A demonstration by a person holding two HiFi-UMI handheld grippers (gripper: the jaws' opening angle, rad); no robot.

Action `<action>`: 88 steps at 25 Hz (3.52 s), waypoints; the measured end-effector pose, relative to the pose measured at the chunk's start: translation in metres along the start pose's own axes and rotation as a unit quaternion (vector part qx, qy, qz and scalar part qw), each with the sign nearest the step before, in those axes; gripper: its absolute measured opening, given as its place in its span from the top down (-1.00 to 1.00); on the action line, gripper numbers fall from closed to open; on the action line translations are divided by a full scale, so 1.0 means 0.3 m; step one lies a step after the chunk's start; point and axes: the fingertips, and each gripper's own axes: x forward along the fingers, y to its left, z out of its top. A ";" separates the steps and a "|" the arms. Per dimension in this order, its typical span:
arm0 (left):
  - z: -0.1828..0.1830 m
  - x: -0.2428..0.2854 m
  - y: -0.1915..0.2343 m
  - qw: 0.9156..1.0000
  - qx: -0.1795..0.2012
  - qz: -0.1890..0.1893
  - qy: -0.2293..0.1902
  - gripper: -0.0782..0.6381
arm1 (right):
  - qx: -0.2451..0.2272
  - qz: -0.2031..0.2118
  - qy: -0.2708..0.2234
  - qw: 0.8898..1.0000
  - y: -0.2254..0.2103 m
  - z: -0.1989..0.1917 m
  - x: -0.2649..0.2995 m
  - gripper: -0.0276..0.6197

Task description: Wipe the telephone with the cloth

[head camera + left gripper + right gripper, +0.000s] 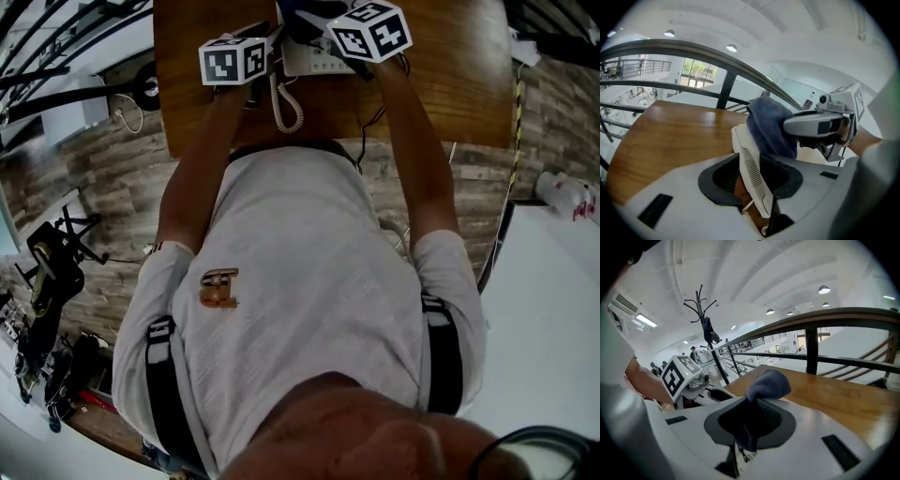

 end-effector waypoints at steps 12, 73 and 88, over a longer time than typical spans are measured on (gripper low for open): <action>0.007 -0.005 0.011 1.000 0.000 -0.005 -0.013 0.43 | 0.035 -0.096 0.058 0.993 -0.146 -0.083 0.039 0.73; -0.033 0.008 0.028 0.999 0.000 -0.021 -0.025 0.43 | 0.089 -0.249 0.020 0.964 -0.113 -0.338 -0.301 0.73; -0.035 0.010 0.032 0.999 -0.007 -0.029 -0.023 0.43 | 0.122 -0.127 -0.014 0.984 0.231 -0.301 -0.072 0.73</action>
